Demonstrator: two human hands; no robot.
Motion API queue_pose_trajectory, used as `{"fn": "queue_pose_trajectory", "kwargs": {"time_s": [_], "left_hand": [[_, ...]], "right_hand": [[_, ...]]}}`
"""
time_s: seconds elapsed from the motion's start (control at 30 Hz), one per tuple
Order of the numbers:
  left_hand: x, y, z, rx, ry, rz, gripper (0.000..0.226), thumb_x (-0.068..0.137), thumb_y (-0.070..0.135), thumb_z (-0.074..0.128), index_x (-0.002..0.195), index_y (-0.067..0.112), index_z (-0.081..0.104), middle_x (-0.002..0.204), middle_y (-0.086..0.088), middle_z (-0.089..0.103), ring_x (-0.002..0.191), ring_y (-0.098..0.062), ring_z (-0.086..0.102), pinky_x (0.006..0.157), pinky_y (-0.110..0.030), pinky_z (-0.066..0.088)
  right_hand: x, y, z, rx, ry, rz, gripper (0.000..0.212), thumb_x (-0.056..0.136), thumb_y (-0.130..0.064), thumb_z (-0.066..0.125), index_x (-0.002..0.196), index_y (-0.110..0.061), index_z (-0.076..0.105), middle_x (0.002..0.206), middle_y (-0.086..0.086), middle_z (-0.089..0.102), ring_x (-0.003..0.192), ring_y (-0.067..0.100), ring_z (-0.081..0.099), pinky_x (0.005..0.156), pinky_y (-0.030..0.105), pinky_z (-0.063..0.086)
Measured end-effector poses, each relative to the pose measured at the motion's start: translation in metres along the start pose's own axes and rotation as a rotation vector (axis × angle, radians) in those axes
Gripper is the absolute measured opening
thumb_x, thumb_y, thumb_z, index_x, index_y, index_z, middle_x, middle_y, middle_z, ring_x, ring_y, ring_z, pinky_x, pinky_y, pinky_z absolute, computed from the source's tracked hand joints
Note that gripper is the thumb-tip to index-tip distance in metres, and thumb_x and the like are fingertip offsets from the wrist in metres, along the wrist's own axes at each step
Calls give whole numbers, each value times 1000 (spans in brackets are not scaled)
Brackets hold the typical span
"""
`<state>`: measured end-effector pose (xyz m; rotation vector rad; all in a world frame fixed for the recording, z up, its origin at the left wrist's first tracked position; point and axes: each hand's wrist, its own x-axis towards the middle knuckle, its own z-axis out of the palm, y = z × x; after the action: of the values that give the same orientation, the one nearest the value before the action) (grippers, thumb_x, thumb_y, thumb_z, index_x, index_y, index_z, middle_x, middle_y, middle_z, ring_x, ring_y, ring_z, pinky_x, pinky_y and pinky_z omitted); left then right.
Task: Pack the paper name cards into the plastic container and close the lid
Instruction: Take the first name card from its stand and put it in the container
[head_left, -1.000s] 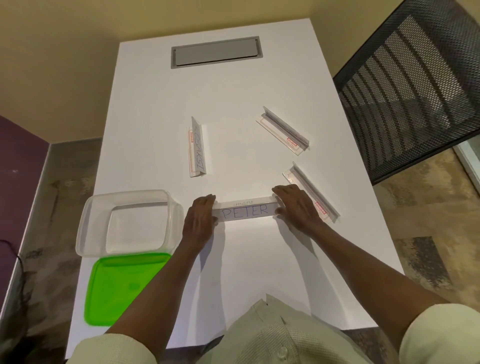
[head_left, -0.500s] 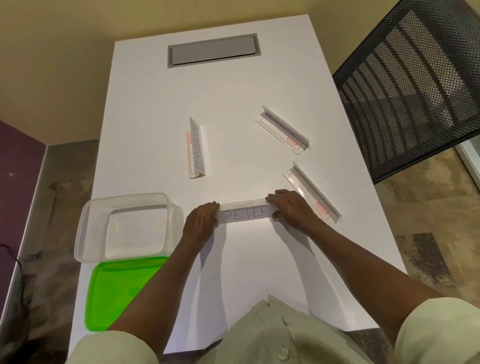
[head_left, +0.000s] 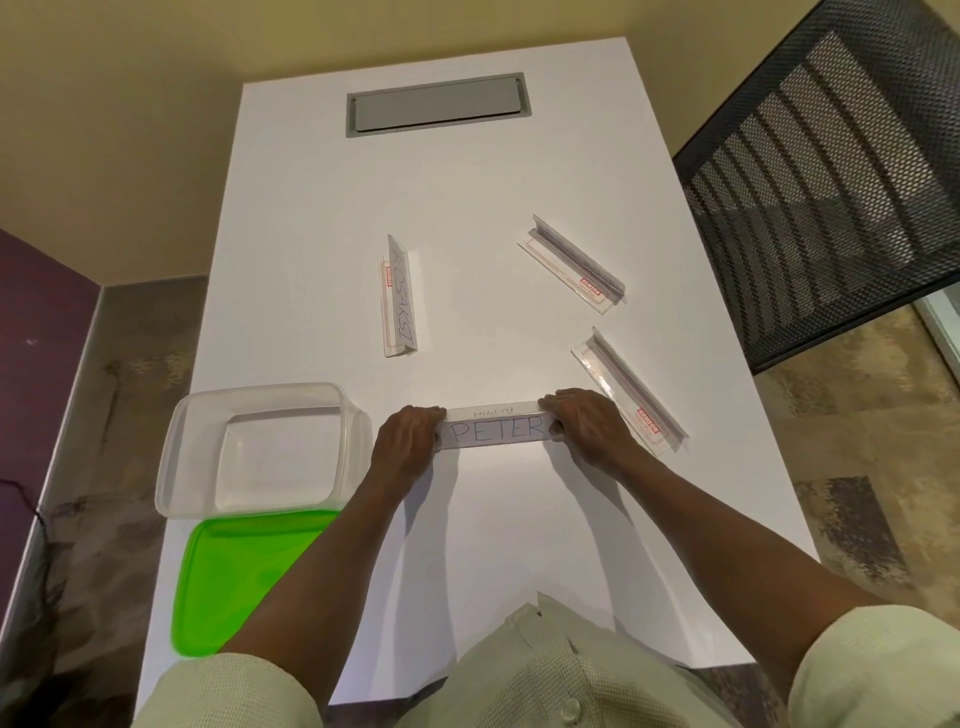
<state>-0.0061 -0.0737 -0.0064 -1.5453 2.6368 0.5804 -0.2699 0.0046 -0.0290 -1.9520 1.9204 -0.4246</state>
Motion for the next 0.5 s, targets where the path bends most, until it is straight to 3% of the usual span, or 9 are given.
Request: {"fn": "queue_pose_trajectory", "kwargs": {"time_s": [0.07,0.1,0.17,0.23,0.33,0.5], "left_hand": [[0,0,-3,-10,9,6,26,85,3,56,108,3,67,100,-22,71,92,-38,62,76,-44,52],[0,0,-5,-13,17,16,27,85,2,57,109,2,67,102,-23,70,93,-38,62,77,-45,52],[0,2,-12,-39,48,51,29,82,-3,61,110,-2,68,101,-26,70,93,-41,64,78,-46,53],[1,2,-18,-53,83,84,34,80,-7,64,113,-3,68,102,-27,70,93,-42,65,79,-46,53],[2,1,-33,-6,49,44,39,91,3,56,129,6,59,119,-17,68,112,-34,59,93,-39,44],[-1,-4,-64,-31,93,18,37,88,4,62,125,6,63,115,-19,69,113,-34,58,93,-37,44]], "right_hand": [[-2,-1,-3,-39,41,-60,22,73,-2,63,93,-7,67,63,0,63,63,28,59,55,22,32],[-2,-1,-4,-60,44,-86,25,72,0,66,96,-5,68,65,1,66,65,29,63,54,23,37],[-1,-1,-9,-67,56,-92,26,75,2,69,101,-2,69,69,3,71,74,33,67,58,31,51],[1,-5,-17,-57,78,-91,25,76,3,69,101,-1,70,71,7,72,74,36,68,60,39,55],[5,-13,-27,-25,126,-102,23,78,7,67,100,-2,71,71,5,73,73,35,68,64,36,52],[13,-33,-43,-13,168,-63,27,82,4,62,104,-6,72,81,6,76,84,32,68,72,29,43]]}}
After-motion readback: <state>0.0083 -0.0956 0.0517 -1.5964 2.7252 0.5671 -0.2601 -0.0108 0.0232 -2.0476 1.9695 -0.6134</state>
